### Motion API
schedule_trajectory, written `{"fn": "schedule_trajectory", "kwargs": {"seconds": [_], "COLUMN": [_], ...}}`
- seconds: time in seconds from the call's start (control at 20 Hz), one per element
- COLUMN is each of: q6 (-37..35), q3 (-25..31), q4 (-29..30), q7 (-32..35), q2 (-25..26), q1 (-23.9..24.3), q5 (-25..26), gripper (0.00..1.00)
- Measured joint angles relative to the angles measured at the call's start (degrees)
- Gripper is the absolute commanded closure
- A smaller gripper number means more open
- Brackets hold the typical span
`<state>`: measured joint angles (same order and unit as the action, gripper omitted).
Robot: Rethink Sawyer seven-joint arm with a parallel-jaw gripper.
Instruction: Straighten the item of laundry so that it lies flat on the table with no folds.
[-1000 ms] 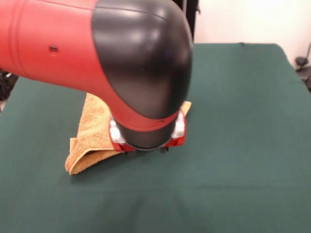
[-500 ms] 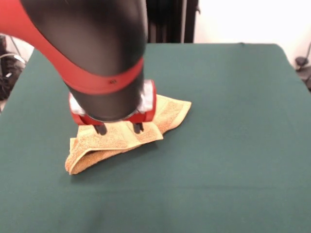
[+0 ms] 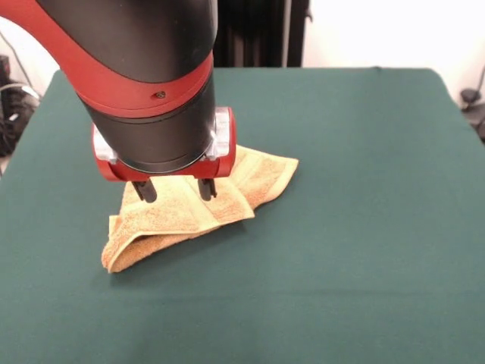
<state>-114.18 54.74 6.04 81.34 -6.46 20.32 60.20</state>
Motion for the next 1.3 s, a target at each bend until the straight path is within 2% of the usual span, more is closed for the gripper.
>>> {"fn": "schedule_trajectory", "kwargs": {"seconds": [0.45, 0.8, 0.9, 1.3], "q6": [0.00, 0.66, 2.64, 11.06], "q3": [-0.15, -2.54, -4.13, -8.30], "q4": [0.49, 3.48, 5.27, 9.37], "q7": [0.00, 0.00, 0.00, 0.00], "q2": [0.21, 0.06, -0.02, -0.08], "q1": [-0.09, -0.04, 0.04, 0.37], "q5": [-1.38, -7.52, -10.23, -15.41], "gripper": [0.00, 0.00, 0.00, 0.00]}}
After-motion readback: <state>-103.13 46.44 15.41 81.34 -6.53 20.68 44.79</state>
